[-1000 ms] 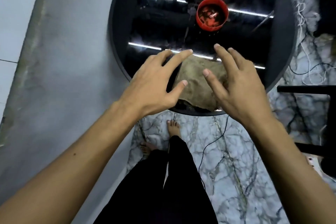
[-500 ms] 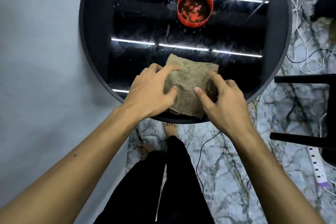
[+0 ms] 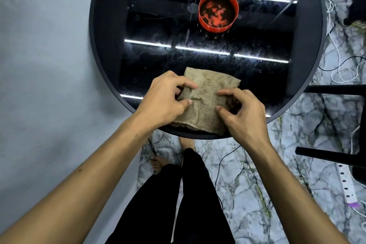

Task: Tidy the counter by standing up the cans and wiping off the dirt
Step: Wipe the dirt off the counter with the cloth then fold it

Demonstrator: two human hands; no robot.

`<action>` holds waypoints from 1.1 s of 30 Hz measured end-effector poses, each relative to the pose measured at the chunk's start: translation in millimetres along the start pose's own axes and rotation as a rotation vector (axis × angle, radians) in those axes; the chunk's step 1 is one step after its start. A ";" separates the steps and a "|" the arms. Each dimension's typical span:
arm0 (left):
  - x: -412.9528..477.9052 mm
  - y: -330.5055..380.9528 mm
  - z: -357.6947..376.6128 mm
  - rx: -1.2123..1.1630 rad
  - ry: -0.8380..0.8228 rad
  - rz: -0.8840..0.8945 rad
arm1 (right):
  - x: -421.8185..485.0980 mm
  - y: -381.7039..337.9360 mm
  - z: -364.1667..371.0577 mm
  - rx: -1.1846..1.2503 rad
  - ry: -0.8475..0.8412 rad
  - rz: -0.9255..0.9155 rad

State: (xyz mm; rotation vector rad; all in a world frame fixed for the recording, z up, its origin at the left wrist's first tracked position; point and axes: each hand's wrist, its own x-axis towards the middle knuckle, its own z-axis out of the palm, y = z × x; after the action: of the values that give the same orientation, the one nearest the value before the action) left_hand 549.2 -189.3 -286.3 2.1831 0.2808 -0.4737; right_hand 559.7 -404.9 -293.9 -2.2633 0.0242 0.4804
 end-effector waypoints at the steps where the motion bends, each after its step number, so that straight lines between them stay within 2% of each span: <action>1: -0.8 -0.6 -0.8 -0.020 0.004 -0.009 | 0.3 -0.3 0.1 0.021 0.013 -0.011; 10: -5.8 -5.0 -0.6 -0.272 0.046 -0.097 | 1.8 1.5 0.3 0.140 0.049 -0.060; 22: -22.4 -9.4 -8.2 -0.403 0.169 -0.081 | 3.0 -6.7 -12.8 0.354 -0.008 -0.043; 33: -65.8 5.6 -37.3 -0.520 0.323 -0.075 | -7.8 -55.9 -32.2 0.384 -0.092 -0.164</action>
State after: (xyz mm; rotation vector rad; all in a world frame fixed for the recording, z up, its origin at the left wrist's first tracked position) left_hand 500.6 -165.2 -233.3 1.7318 0.5923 -0.0672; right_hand 572.7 -391.5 -231.6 -1.8485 -0.1067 0.4486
